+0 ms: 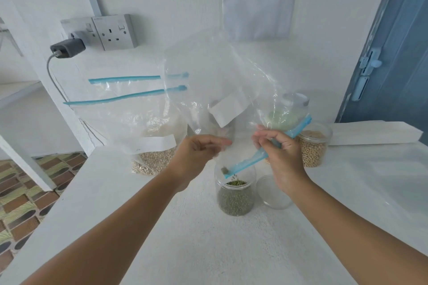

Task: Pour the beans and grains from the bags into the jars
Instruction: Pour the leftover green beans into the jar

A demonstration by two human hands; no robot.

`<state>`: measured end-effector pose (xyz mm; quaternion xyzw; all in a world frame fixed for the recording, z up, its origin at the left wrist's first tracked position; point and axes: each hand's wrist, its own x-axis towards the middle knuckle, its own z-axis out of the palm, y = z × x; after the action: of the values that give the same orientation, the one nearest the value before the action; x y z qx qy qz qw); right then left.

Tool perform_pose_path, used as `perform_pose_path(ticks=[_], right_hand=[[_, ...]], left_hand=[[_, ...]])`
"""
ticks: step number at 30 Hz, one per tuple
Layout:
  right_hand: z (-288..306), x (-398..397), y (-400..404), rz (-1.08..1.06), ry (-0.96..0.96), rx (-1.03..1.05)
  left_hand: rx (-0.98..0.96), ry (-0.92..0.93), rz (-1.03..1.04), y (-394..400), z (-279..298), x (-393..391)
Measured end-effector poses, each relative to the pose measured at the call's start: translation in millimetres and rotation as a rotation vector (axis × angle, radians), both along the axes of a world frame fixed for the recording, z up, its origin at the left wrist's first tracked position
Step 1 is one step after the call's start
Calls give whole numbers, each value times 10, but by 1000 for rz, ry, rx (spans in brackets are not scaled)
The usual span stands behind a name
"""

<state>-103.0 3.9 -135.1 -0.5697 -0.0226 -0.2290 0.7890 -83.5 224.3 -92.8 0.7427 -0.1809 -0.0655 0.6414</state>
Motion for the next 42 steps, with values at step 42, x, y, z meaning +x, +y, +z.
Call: perform_pose_path(ticks=[42], right_hand=[[14, -60, 26, -90, -8, -342]], left_hand=[[285, -86, -63, -56, -54, 36]])
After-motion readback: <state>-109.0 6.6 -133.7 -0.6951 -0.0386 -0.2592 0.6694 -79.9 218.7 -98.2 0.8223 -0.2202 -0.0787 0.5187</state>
